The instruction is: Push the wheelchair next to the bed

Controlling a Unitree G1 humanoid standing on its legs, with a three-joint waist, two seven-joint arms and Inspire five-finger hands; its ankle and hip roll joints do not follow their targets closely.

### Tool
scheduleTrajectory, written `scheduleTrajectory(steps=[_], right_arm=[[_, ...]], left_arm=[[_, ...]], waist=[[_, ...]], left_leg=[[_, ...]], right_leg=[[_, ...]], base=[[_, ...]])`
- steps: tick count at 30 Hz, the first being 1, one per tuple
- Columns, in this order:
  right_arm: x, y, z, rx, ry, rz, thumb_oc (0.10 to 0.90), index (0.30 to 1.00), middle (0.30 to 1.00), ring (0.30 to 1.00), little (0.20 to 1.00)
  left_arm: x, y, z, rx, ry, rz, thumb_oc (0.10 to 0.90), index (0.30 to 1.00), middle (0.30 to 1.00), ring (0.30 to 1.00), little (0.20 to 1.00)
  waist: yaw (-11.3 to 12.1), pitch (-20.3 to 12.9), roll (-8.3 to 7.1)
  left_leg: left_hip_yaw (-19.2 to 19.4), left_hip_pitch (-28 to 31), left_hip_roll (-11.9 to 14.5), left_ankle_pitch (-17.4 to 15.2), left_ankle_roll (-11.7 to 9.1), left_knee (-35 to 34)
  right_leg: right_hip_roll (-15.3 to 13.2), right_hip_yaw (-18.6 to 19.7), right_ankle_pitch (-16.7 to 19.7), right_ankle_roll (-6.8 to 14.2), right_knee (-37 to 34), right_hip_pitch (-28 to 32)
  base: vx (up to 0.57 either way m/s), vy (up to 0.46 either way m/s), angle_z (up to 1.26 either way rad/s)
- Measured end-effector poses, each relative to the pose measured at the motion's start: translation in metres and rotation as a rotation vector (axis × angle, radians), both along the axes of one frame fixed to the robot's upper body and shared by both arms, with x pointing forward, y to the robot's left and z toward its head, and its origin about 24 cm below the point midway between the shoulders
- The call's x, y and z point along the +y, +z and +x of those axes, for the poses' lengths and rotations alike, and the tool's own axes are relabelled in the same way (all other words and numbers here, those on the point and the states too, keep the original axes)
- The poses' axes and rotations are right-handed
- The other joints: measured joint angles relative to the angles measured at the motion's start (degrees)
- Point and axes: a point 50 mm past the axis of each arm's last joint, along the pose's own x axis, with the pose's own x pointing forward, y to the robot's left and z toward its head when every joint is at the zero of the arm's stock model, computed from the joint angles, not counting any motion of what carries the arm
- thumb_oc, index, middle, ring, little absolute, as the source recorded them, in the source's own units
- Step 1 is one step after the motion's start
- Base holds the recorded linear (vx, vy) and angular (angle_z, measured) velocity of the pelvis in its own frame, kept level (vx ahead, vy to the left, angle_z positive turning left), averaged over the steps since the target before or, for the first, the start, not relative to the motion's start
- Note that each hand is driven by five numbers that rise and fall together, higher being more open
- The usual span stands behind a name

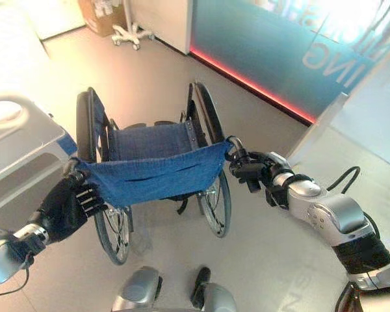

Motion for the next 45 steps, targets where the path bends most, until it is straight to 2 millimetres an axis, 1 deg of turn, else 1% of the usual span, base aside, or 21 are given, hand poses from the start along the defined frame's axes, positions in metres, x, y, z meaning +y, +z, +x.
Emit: scheduleTrajectory(steps=[2,3,6,7,9,12,14,15,16,17,19,22,25,28,30,34,38,40,42,43,45], right_arm=[[-0.002,0.002,-0.001,0.002,-0.003,-0.017,0.4,0.3,0.3,0.3,0.3],[-0.003,0.002,-0.001,0.004,-0.003,-0.021,0.4,0.3,0.3,0.3,0.3],[-0.004,0.006,0.002,0.002,-0.01,-0.025,0.4,0.3,0.3,0.3,0.3],[-0.005,0.006,0.005,0.0,-0.017,-0.022,0.4,0.3,0.3,0.3,0.3],[-0.007,0.006,0.006,-0.017,-0.022,-0.034,0.4,0.3,0.3,0.3,0.3],[-0.013,0.007,0.004,-0.061,-0.026,-0.063,0.4,0.3,0.3,0.3,0.3],[-0.013,0.011,0.005,-0.09,-0.021,-0.105,0.4,0.3,0.3,0.3,0.3],[-0.012,0.011,0.008,-0.094,-0.026,-0.095,0.4,0.3,0.3,0.3,0.3],[-0.011,0.007,0.009,-0.085,-0.032,-0.081,0.4,0.3,0.3,0.3,0.3],[-0.009,-0.002,0.01,-0.058,-0.039,-0.056,0.4,0.3,0.3,0.3,0.3],[-0.007,-0.006,0.011,-0.055,-0.042,-0.06,0.4,0.3,0.3,0.3,0.3],[-0.004,-0.006,0.011,-0.061,-0.039,-0.061,0.4,0.3,0.3,0.3,0.3],[0.0,-0.008,0.011,-0.065,-0.04,-0.039,0.4,0.3,0.3,0.3,0.3],[0.001,-0.006,0.01,-0.085,-0.046,-0.041,0.4,0.3,0.3,0.3,0.3],[0.001,0.0,0.01,-0.112,-0.047,-0.046,0.4,0.3,0.3,0.3,0.3],[0.004,0.006,0.013,-0.126,-0.05,-0.06,0.4,0.3,0.3,0.3,0.3],[0.005,0.006,0.006,-0.087,-0.043,-0.05,0.4,0.3,0.3,0.3,0.3],[0.004,0.005,0.005,-0.074,-0.046,-0.048,0.4,0.3,0.3,0.3,0.3],[0.003,0.002,0.004,-0.047,-0.046,-0.032,0.4,0.3,0.3,0.3,0.3],[0.003,0.004,0.005,-0.041,-0.041,-0.026,0.4,0.3,0.3,0.3,0.3],[0.007,0.007,0.009,-0.048,-0.023,-0.034,0.4,0.3,0.3,0.3,0.3]], left_arm=[[-0.002,-0.003,-0.002,0.007,0.001,-0.015,0.4,0.3,0.3,0.3,0.3],[-0.002,-0.003,-0.003,0.011,0.0,-0.017,0.4,0.3,0.3,0.3,0.3],[-0.005,-0.004,-0.004,0.002,-0.012,-0.044,0.4,0.3,0.3,0.3,0.3],[-0.008,-0.005,-0.004,-0.006,-0.015,-0.065,0.4,0.3,0.3,0.3,0.3],[-0.013,-0.006,-0.004,-0.017,-0.025,-0.092,0.4,0.3,0.3,0.3,0.3],[-0.021,-0.007,-0.005,-0.033,-0.043,-0.122,0.4,0.3,0.3,0.3,0.3],[-0.025,-0.009,-0.007,-0.023,-0.052,-0.131,0.4,0.3,0.3,0.3,0.3],[-0.023,-0.006,-0.005,-0.023,-0.051,-0.102,0.4,0.3,0.3,0.3,0.3],[-0.022,-0.004,-0.002,-0.026,-0.049,-0.081,0.4,0.3,0.3,0.3,0.3],[-0.018,0.0,0.003,-0.029,-0.04,-0.055,0.4,0.3,0.3,0.3,0.3],[-0.016,0.004,0.011,-0.052,-0.026,-0.059,0.4,0.3,0.3,0.3,0.3],[-0.009,0.013,0.016,-0.073,-0.043,-0.025,0.4,0.3,0.3,0.3,0.3],[-0.004,0.016,0.018,-0.072,-0.042,0.001,0.4,0.3,0.3,0.3,0.3],[-0.003,0.019,0.02,-0.09,-0.051,0.008,0.4,0.3,0.3,0.3,0.3],[-0.002,0.021,0.023,-0.103,-0.055,0.006,0.4,0.3,0.3,0.3,0.3],[0.001,0.017,0.03,-0.092,-0.047,-0.002,0.4,0.3,0.3,0.3,0.3],[0.004,0.009,0.023,-0.058,-0.047,-0.004,0.4,0.3,0.3,0.3,0.3],[0.003,0.008,0.022,-0.059,-0.049,-0.009,0.4,0.3,0.3,0.3,0.3],[0.004,0.01,0.021,-0.057,-0.05,0.002,0.4,0.3,0.3,0.3,0.3],[0.004,0.009,0.019,-0.055,-0.038,-0.002,0.4,0.3,0.3,0.3,0.3],[0.005,0.012,0.015,-0.059,-0.028,0.01,0.4,0.3,0.3,0.3,0.3]], waist=[[0.4,0.5,-0.64],[0.3,0.5,-0.63],[0.2,1.2,-0.73],[0.1,1.6,0.16],[0.6,1.8,2.47],[1.2,1.7,4.39],[2.8,1.1,5.06],[3.4,1.4,5.09],[3.9,1.5,4.46],[4.7,1.4,2.32],[6.5,1.1,0.41],[5.7,0.3,-0.3],[4.2,0.0,-0.95],[2.1,0.0,-0.59],[1.2,0.4,0.27],[-2.3,1.3,1.6],[-3.9,1.1,1.24],[-4.1,1.0,0.94],[-3.5,-0.2,-0.99],[-3.4,-0.4,-0.51],[-1.6,-0.4,-0.5]], left_leg=[[1.0,-1.7,-1.8,-3.5,4.8,-8.5],[1.7,-1.7,-2.0,-3.6,4.8,-12.5],[6.0,2.1,-0.9,-3.3,4.4,-39.4],[6.6,3.2,0.6,-2.2,2.9,-47.5],[7.0,3.7,4.5,-0.6,-0.1,-52.8],[8.7,3.6,8.3,-1.3,-1.2,-52.6],[9.2,5.1,7.4,-1.6,-1.3,-48.8],[9.2,5.5,6.5,-1.6,-0.9,-47.4],[9.4,6.2,5.9,-1.9,0.5,-46.8],[10.5,7.4,4.1,-2.3,5.1,-44.9],[11.7,7.4,2.4,-3.3,8.3,-41.3],[9.9,7.4,0.2,-4.3,13.4,-39.2],[8.4,11.0,-2.0,-3.0,14.6,-44.5],[3.5,13.5,-3.3,-1.7,15.4,-47.5],[0.1,14.0,-3.8,-2.2,15.0,-47.9],[-2.5,17.1,-5.8,-4.2,15.6,-47.8],[-2.3,20.7,-7.0,-8.0,16.2,-46.2],[-1.5,22.3,-6.1,-9.6,14.9,-46.4],[-0.3,23.3,-5.5,-11.0,12.5,-46.5],[0.4,23.4,-3.9,-12.0,10.9,-45.3],[1.6,18.9,-2.5,-14.1,7.3,-35.1]], right_leg=[[0.2,3.4,-0.1,-0.1,-2.6,2.2],[0.2,3.6,-0.2,0.0,-3.3,2.8],[0.3,5.9,-0.2,0.5,-6.7,6.2],[1.2,7.4,-0.2,0.6,-8.7,8.4],[2.7,8.8,-0.8,0.9,-10.1,11.2],[2.4,11.5,-2.7,1.5,-10.3,12.2],[-0.2,12.5,-3.8,3.0,-11.5,14.2],[-0.7,7.9,-6.7,5.4,0.0,12.0],[-0.4,6.2,-9.1,6.2,5.9,11.7],[-0.2,3.1,-12.4,6.6,14.8,12.6],[-1.0,1.2,-12.9,7.4,20.2,12.4],[-1.7,5.2,-8.1,15.7,29.8,7.6],[-2.6,2.7,-9.5,12.3,31.1,3.4],[-2.8,-3.3,-12.6,6.7,18.2,1.6],[-2.8,-4.1,-12.3,6.7,10.8,-1.4],[-6.5,-2.3,-0.1,9.1,-3.1,-7.1],[-9.4,-0.1,8.3,8.3,-11.2,-6.2],[-8.3,-1.4,8.4,8.4,-9.9,-4.3],[-6.1,-1.7,9.7,6.8,-9.4,-1.4],[-4.0,-1.9,10.3,5.5,-9.1,-0.1],[-2.3,-3.8,8.6,3.0,-8.2,0.1]], base=[[0.53,-0.034,0.28],[0.51,0.043,0.28],[0.52,0.107,0.19],[0.66,0.151,0.07],[0.62,0.15,-0.17],[0.54,0.124,-0.39],[0.5,0.098,-0.72],[0.43,0.089,-0.53],[0.53,0.144,-0.46],[0.49,0.167,-0.33],[0.46,0.167,-0.38],[0.41,0.11,-0.01],[0.38,-0.026,0.19],[0.27,-0.156,0.38],[0.34,-0.206,0.31],[0.48,-0.256,0.49],[0.4,-0.237,0.46],[0.38,-0.204,0.57],[0.31,-0.177,0.49],[0.3,-0.251,0.32],[0.25,-0.251,0.02]])
